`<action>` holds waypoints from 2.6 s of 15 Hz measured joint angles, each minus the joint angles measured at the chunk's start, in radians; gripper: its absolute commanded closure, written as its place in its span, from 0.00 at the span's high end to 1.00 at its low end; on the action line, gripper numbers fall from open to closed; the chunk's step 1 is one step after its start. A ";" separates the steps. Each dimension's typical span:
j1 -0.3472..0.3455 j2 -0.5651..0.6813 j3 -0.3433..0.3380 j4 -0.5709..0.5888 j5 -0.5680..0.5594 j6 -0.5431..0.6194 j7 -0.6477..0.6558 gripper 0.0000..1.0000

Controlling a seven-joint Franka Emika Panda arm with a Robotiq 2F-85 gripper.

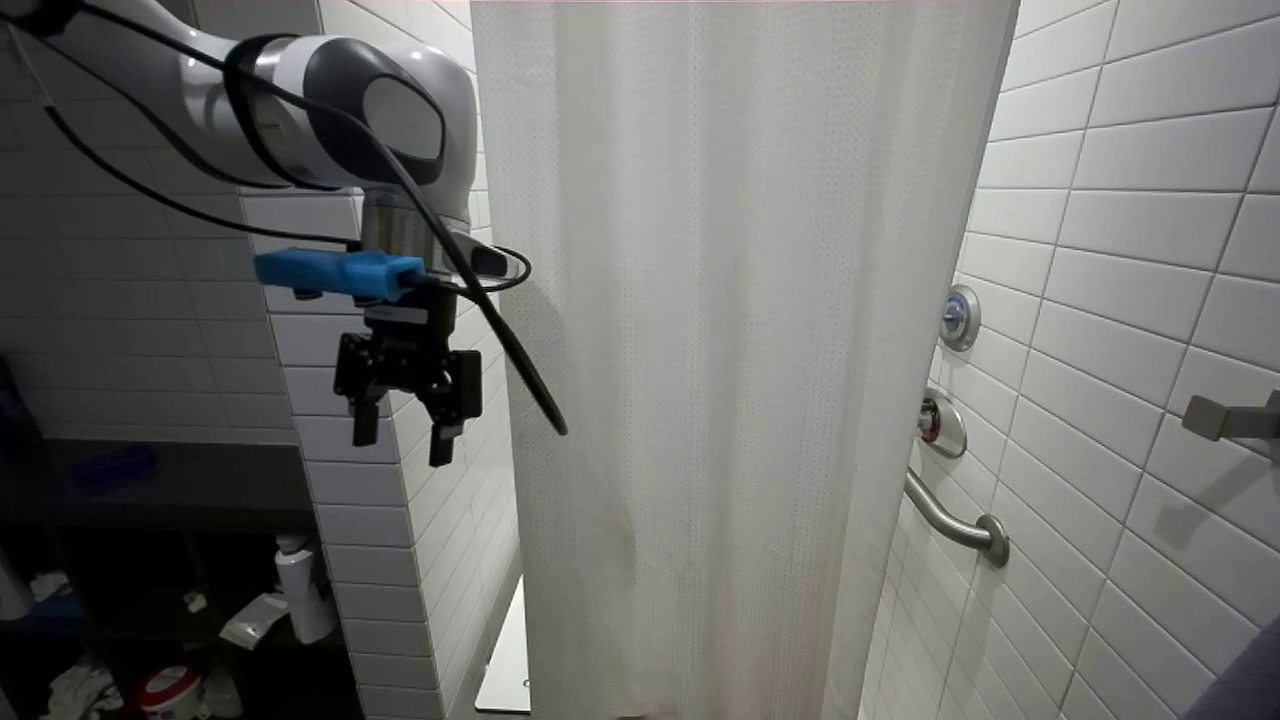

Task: Close the shower curtain

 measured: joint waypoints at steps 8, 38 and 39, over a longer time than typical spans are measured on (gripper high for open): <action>0.004 0.039 0.046 -0.002 -0.266 0.000 0.010 1.00; 0.174 0.098 0.069 -0.263 -1.030 0.273 -0.509 1.00; 0.175 0.105 0.069 -0.261 -1.032 0.268 -0.555 1.00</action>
